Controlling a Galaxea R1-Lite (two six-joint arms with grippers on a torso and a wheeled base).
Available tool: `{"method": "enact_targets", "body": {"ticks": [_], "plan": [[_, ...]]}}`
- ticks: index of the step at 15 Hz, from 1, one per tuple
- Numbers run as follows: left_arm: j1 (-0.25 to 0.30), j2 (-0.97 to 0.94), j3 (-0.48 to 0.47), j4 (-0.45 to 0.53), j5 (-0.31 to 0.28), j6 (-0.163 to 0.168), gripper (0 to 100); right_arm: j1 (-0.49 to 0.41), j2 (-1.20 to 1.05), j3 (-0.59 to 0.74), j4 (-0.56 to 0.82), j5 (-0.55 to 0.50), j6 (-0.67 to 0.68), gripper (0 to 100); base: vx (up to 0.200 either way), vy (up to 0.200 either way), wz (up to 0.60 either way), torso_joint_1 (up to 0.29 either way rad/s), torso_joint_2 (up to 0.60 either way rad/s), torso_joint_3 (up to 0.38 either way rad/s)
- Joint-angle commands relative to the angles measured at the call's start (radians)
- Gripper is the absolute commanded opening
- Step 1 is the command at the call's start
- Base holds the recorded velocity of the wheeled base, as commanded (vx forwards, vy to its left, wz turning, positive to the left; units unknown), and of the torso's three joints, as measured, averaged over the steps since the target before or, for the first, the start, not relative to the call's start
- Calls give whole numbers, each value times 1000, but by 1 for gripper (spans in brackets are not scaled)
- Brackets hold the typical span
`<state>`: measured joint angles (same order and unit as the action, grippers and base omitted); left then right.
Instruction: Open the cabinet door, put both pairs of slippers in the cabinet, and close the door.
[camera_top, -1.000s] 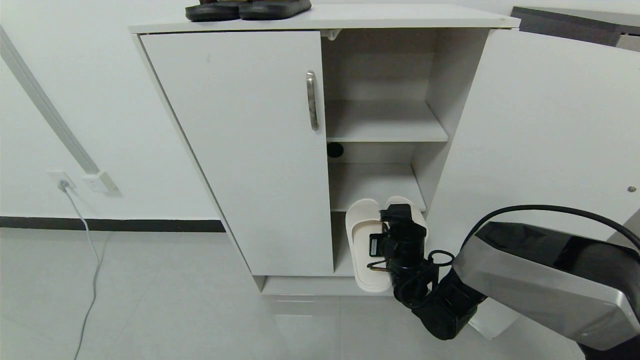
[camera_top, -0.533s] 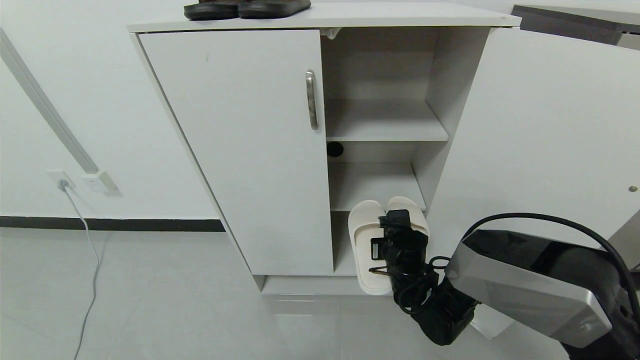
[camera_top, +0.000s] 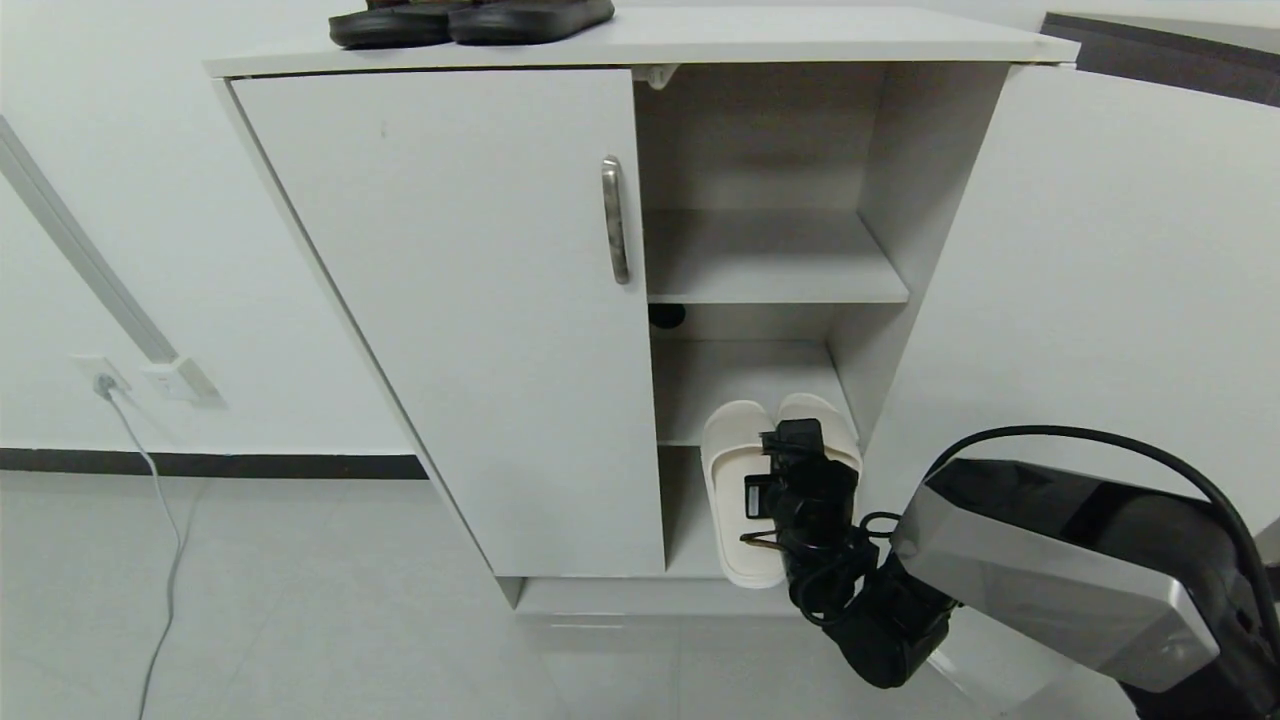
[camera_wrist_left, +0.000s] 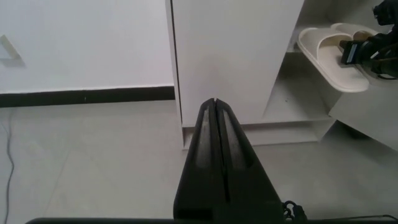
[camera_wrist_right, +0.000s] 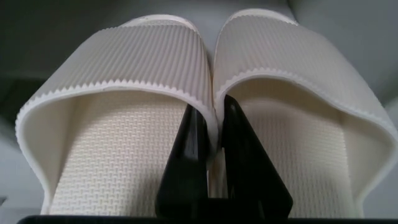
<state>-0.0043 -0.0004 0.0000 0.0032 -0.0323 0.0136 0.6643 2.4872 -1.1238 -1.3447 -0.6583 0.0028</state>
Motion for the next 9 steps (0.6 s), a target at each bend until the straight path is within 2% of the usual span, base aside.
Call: {"method": "enact_targets", "body": {"ticks": [1, 4, 7, 9], "plan": [[1, 0, 0, 0, 0, 0, 0, 1, -4, -4, -1, 0, -1, 0, 200, 0, 0, 2, -2, -2], [1, 2, -2, 0, 0, 0, 0, 3, -4, -5, -2, 0, 0, 0, 200, 0, 0, 4, 2, 2], [0, 2, 0, 0, 2, -1, 0, -9, 16, -67, 19, 8, 2, 0, 0, 0, 0, 0, 0, 0], [0, 0, 0, 0, 2, -1, 0, -18, 33, -143, 107, 9, 17, 0, 0, 0, 0, 0, 0, 0]]}}
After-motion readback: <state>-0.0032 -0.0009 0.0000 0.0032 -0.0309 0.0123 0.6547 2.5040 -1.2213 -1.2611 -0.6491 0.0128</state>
